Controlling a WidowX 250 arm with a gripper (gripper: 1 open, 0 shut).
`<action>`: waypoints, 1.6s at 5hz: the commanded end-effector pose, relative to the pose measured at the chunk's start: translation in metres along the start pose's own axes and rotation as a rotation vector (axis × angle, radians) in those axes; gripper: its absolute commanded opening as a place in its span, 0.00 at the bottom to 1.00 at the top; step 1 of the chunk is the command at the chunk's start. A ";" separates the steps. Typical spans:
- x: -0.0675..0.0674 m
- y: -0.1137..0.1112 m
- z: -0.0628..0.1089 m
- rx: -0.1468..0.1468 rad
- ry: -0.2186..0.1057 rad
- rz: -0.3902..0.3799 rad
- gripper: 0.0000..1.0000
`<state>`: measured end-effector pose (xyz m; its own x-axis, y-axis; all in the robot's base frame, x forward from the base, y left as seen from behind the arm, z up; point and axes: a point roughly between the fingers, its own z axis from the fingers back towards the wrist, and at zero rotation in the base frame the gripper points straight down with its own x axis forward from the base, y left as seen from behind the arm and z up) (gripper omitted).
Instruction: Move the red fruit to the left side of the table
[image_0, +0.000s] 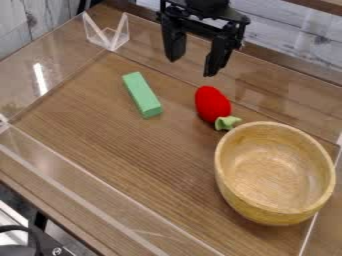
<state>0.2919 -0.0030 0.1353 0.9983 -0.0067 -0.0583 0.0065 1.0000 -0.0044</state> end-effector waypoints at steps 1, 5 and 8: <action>0.000 -0.005 -0.007 -0.015 0.023 0.089 1.00; 0.043 -0.007 -0.045 -0.113 -0.029 0.573 1.00; 0.059 -0.003 -0.071 -0.114 -0.033 0.761 1.00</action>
<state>0.3353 -0.0105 0.0428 0.7287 0.6764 -0.1073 -0.6827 0.7298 -0.0362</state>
